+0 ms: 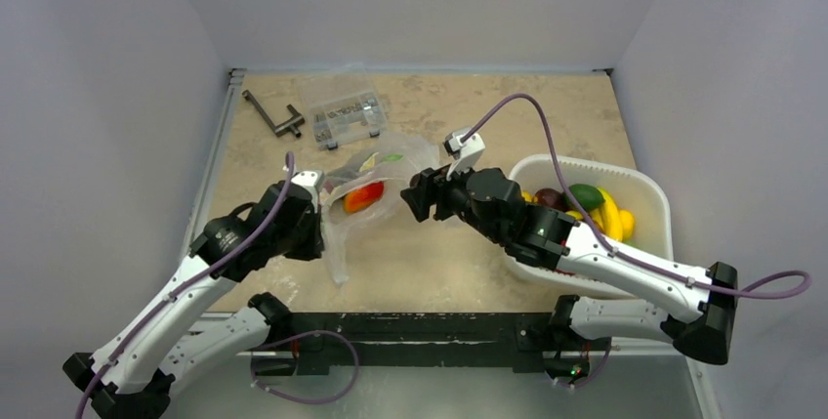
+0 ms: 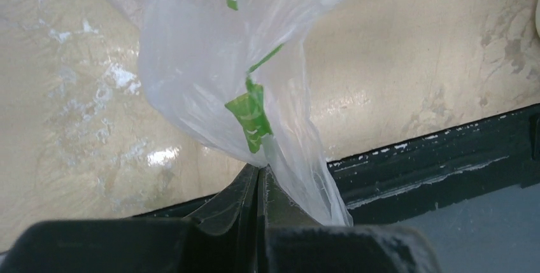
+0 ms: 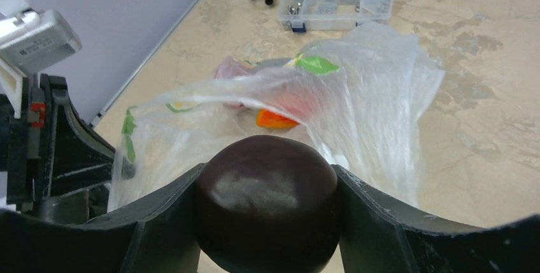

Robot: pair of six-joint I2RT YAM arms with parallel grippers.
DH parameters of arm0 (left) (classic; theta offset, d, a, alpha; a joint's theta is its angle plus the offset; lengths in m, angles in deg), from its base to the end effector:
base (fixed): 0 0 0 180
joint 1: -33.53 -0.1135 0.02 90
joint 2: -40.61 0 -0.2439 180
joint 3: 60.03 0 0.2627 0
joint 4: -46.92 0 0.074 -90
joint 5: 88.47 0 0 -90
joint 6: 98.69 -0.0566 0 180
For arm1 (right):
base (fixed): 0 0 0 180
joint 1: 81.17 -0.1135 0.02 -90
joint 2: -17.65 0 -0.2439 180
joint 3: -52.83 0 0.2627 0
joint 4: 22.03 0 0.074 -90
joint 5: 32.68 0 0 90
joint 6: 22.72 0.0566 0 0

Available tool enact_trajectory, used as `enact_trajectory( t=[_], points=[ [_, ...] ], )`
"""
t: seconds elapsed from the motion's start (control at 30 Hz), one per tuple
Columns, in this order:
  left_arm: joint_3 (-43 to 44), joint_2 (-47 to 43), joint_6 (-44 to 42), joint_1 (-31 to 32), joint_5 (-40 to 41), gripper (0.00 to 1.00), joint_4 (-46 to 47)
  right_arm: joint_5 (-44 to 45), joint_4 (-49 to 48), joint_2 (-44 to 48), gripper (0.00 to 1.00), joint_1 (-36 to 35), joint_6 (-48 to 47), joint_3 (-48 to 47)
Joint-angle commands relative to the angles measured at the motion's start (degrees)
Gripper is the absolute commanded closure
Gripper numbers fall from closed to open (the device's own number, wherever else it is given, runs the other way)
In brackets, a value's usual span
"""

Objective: Take the fake fruits out of the plastic bag

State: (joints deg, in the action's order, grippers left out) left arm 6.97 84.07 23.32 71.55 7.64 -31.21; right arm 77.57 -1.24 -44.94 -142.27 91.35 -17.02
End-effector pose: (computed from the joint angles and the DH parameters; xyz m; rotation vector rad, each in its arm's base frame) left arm 0.1292 -0.0934 0.2800 0.0904 2.5522 -0.3561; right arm 0.1582 0.2461 0.3335 -0.3382 1.8235 0.7377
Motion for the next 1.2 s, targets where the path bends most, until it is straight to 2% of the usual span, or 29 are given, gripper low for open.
enact_trajectory(
  t=[0.0, 0.1, 0.17, 0.37, 0.47, 0.6, 0.7, 0.87, 1.03, 1.17],
  points=[
    [-1.8, -0.8, -4.0, 0.1, 2.2, 1.0, 7.8, 1.5, 4.1, 2.8, 1.0, 0.3, -0.1, -2.8],
    [-2.2, -1.4, -4.2, 0.1, 0.6, 1.0, 8.3, 12.6, 11.0, 3.0, 1.0, 1.0, 1.3, -5.6],
    [-2.9, -2.5, -4.0, 0.2, 0.4, 1.0, 8.9, 18.7, 13.5, 3.3, 1.0, 4.4, 2.0, -5.6],
    [-3.4, -4.7, -4.0, 0.1, 0.5, 1.0, 9.3, 25.0, 18.6, 4.9, 1.0, 20.0, 8.1, -2.0],
    [-3.4, -5.6, -3.8, 0.1, 1.2, 1.0, 9.2, 20.2, 20.6, 5.0, 1.0, 30.3, 11.9, 1.4],
    [-3.7, -7.1, -3.7, 0.1, 1.2, 1.0, 9.6, 5.4, 16.7, 3.3, 1.0, 41.6, 11.9, 7.9],
    [-3.7, -7.7, -3.7, 0.2, 1.2, 1.0, 9.5, -1.7, 11.9, 2.1, 1.0, 43.8, 11.5, 11.5],
    [-3.7, -8.0, -3.4, 0.2, 2.0, 1.0, 9.3, 1.4, 10.7, 1.6, 1.0, 44.2, 14.1, 14.0],
    [-3.7, -8.5, -3.2, 0.2, 2.5, 1.0, 9.2, -0.2, 6.6, 2.5, 0.83, 45.6, 15.6, 17.4],
    [-3.7, -8.8, -3.1, 0.2, 2.7, 1.0, 9.2, -0.7, 5.7, 2.7, 0.64, 45.6, 16.2, 18.0]
  ],
)
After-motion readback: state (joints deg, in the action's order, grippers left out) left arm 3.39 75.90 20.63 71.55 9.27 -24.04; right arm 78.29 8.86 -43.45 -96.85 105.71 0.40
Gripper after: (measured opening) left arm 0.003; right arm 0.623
